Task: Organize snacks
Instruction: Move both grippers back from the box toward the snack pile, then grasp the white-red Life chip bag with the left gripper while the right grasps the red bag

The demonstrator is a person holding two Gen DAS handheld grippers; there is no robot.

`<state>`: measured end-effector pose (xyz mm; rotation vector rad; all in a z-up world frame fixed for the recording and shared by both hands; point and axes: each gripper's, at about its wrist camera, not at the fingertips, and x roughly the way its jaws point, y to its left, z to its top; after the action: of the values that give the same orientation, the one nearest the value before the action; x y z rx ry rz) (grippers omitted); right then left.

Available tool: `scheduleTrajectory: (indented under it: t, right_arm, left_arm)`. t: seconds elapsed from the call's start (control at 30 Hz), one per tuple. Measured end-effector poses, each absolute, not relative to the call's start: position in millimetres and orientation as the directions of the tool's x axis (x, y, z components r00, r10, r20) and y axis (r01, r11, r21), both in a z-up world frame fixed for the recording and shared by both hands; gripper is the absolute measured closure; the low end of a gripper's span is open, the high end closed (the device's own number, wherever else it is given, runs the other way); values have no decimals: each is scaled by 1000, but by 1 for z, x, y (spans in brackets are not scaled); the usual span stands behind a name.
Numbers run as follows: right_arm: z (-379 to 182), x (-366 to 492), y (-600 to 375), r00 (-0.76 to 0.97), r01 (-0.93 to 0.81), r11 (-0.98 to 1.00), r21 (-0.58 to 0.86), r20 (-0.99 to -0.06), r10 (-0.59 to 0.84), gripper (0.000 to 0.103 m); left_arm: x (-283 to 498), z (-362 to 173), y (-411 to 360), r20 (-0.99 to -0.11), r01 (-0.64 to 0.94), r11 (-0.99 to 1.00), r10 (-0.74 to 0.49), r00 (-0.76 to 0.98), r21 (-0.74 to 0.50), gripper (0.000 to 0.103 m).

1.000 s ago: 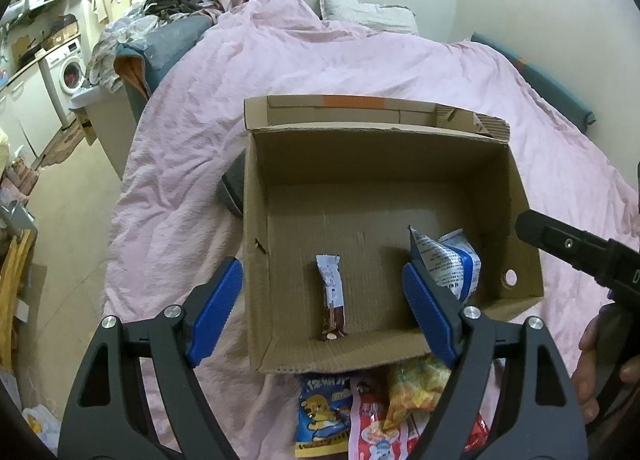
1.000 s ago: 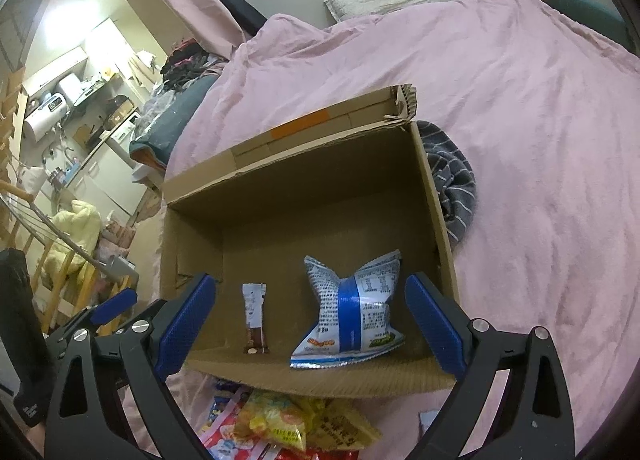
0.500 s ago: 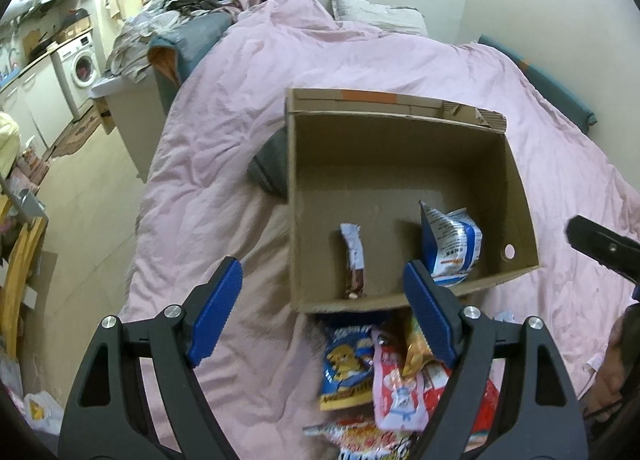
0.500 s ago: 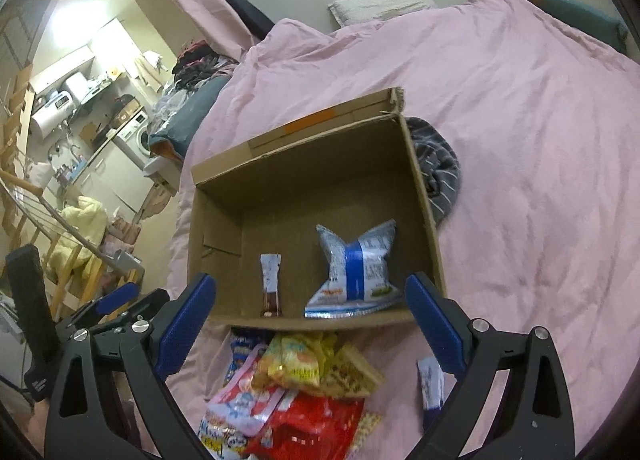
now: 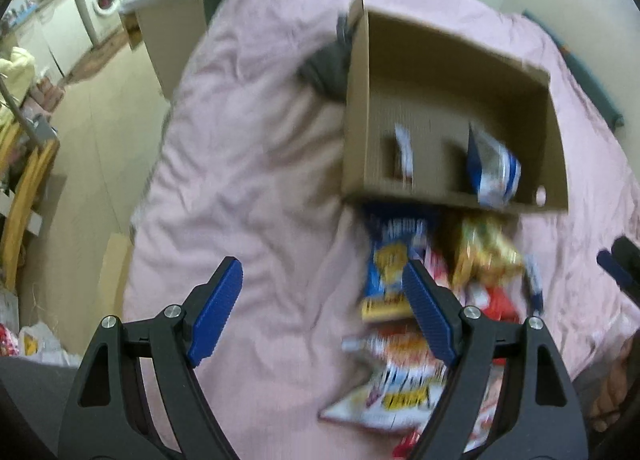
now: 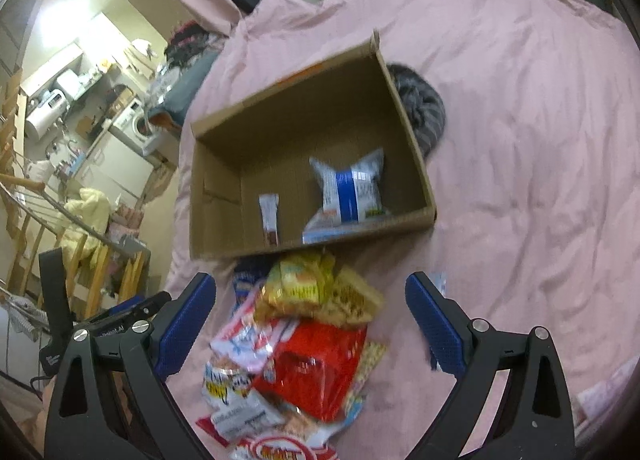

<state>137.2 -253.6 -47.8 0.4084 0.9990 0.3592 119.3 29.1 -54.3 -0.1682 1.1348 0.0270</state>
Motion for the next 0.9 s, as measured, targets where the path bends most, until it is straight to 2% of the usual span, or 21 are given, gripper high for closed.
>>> scheduleTrajectory:
  t: [0.23,0.33,0.57,0.9]
  right_arm:
    - [-89,131,-240,325,-73,902,425,-845,424,5]
    - [-103,130,-238,271,-65,908,414,-868,416,5]
    - [-110,131,-236,240,-58,912,406,-881,407,5]
    - [-116,138,-219,205,-60,925,374,-903,378,5]
  left_arm:
    - [91,-99,9,-963,-24,986,-158,218,-167,23]
    - [88,-103,6,-958,-27,978,-195,211,-205,23]
    - [85,-119,-16,-960,24,965,-261,107,-260,23]
    - [97,-134,-29,-964,19,965,-261,53,-260,24]
